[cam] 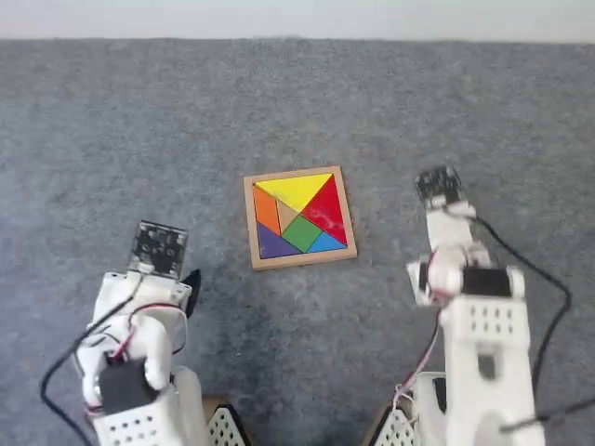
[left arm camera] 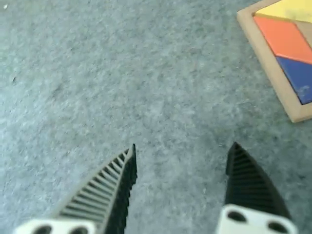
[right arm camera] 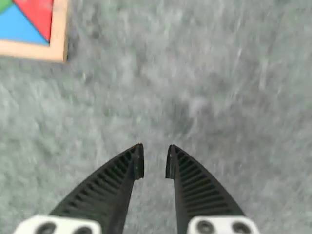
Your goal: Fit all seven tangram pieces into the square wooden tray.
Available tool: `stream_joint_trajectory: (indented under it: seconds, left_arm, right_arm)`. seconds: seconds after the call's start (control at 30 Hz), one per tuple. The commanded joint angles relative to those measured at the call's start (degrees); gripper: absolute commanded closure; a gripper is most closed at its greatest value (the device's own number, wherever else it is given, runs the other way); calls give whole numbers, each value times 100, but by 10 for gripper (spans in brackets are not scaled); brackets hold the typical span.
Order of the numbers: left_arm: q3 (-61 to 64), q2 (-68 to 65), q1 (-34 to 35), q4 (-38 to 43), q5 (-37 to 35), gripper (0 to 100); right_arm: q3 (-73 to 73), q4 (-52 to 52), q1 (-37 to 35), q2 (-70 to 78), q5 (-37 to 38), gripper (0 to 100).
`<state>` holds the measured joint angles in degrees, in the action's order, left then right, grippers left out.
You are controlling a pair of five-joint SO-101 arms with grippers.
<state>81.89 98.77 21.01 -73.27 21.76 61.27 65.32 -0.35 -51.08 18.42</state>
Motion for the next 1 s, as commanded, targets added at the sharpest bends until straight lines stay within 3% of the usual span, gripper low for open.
stream_joint_trajectory:
  seconds: [0.0, 0.13, 0.5, 0.6, 0.97]
  left_arm:
    - [549, 571, -299, 202, -70, 716]
    - [1481, 519, -633, 668, -70, 716]
    - [1455, 527, -695, 589, -35, 716]
    - [1455, 527, -703, -9, -35, 716]
    - [1455, 527, -695, 0, -35, 716]
  right_arm:
    - [721, -48, 92, -1244, -79, 913]
    - [1591, -40, 189, -2536, -79, 911]
    - [3499, 180, 1754, -5349, -62, 912]
    - [3525, 277, 2009, -5244, -62, 912]
    - [3525, 699, 2009, -5033, -62, 915]
